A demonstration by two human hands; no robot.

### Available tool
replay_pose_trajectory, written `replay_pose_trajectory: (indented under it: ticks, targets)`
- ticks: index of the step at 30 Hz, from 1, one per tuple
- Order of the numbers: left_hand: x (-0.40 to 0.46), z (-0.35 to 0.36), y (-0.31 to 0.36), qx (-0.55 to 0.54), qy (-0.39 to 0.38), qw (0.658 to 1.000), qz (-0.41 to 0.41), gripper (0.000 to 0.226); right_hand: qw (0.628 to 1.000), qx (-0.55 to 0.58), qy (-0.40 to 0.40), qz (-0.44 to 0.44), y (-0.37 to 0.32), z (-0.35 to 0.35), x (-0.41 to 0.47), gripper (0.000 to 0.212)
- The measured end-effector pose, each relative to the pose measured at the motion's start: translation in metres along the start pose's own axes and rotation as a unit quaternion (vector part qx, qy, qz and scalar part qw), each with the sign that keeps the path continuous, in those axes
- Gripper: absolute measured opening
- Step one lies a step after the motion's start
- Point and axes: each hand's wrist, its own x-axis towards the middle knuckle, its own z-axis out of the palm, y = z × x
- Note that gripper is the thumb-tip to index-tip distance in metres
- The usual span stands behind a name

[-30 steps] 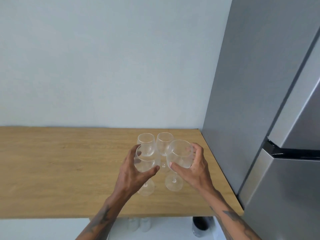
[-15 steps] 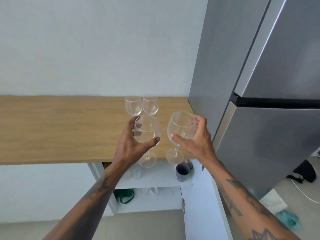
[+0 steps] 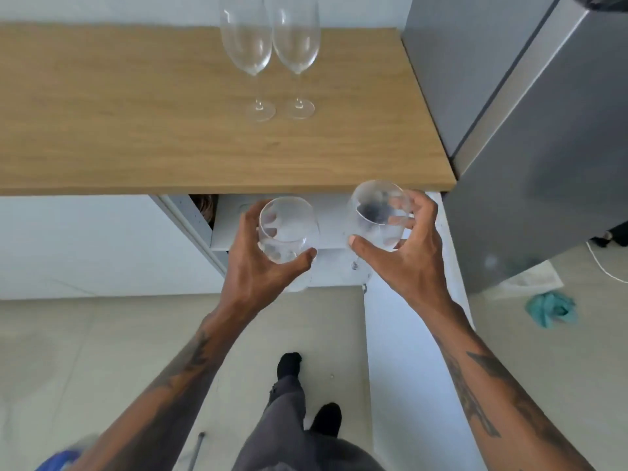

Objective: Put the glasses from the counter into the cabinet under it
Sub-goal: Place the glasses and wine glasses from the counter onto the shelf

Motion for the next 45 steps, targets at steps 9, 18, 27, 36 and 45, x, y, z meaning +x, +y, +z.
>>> replay_pose_trajectory:
  ticks: [9, 18, 27, 36, 45]
  targets:
    - [0.029, 0.078, -0.123, 0.002, 0.008, 1.000, -0.027, 0.094, 0.999, -0.026, 0.015, 0.034, 0.123, 0.099, 0.016, 0.090]
    - [0.132, 0.141, -0.220, 0.040, 0.060, 0.995, 0.069, 0.087, 0.997, -0.004, 0.071, 0.011, 0.219, 0.180, 0.090, 0.088]
    - [0.226, 0.177, -0.246, 0.075, 0.088, 0.987, 0.112, 0.089, 0.996, -0.008, 0.089, -0.010, 0.246, 0.228, 0.198, 0.085]
    - [0.287, 0.186, -0.257, 0.103, 0.086, 0.984, 0.114, 0.093, 0.996, -0.031, 0.066, -0.047, 0.259, 0.245, 0.259, 0.087]
    - [0.283, 0.182, -0.269, 0.122, 0.040, 0.990, 0.051, 0.124, 0.998, -0.050, 0.023, 0.003, 0.261, 0.235, 0.258, 0.107]
